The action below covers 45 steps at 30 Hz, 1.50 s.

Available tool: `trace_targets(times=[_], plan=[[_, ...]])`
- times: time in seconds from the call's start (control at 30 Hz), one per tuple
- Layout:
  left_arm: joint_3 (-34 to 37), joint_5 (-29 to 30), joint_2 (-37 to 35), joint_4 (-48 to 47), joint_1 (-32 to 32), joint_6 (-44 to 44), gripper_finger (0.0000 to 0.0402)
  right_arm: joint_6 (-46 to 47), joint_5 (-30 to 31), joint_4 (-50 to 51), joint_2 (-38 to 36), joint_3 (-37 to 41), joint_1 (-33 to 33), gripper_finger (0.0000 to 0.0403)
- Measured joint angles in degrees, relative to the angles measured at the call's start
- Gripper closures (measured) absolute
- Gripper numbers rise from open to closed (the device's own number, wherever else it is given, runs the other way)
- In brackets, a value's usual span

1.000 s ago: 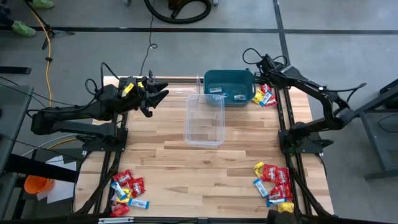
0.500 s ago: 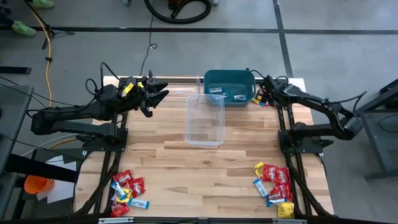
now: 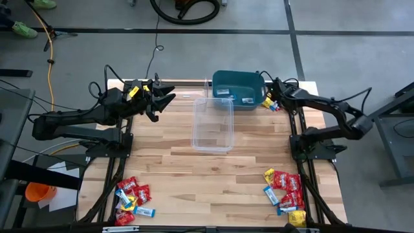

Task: Sort candy
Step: Put the white chocolate into the blue bin

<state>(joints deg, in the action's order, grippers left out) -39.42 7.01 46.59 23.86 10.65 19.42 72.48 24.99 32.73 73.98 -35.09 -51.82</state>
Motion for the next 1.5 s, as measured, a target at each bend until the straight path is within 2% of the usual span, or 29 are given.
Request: trace_targets(times=[0.53, 0.87, 1.03, 1.17, 1.37, 1.43, 1.5], plan=[[0.0, 1.6, 0.0, 0.0, 0.0, 0.0, 0.0206, 2.2, -1.4, -3.4, 1.7, 0.3, -2.2, 0.0183], [0.0, 1.6, 0.0, 0.0, 0.0, 0.0, 0.0206, 3.8, -2.8, -9.7, 10.1, 0.0, -2.9, 0.0183], [0.0, 1.6, 0.0, 0.0, 0.0, 0.0, 0.0206, 1.7, -2.7, -8.0, 10.7, 0.0, -2.8, 0.0188], [0.0, 1.7, 0.0, 0.0, 0.0, 0.0, 0.0206, -2.4, -3.2, -7.3, 9.8, 0.1, -3.0, 0.0234], [0.0, 2.2, 0.0, 0.0, 0.0, 0.0, 0.0206, -6.3, -3.8, -4.5, 8.6, 0.2, -3.0, 0.037], [0.0, 2.1, 0.0, 0.0, 0.0, 0.0, 0.0206, -9.1, -4.3, -4.2, 7.6, 0.3, -2.9, 0.0389], [0.0, 2.1, 0.0, 0.0, 0.0, 0.0, 0.0206, -9.9, -4.6, -3.6, 5.6, 0.4, -2.8, 0.0381]])
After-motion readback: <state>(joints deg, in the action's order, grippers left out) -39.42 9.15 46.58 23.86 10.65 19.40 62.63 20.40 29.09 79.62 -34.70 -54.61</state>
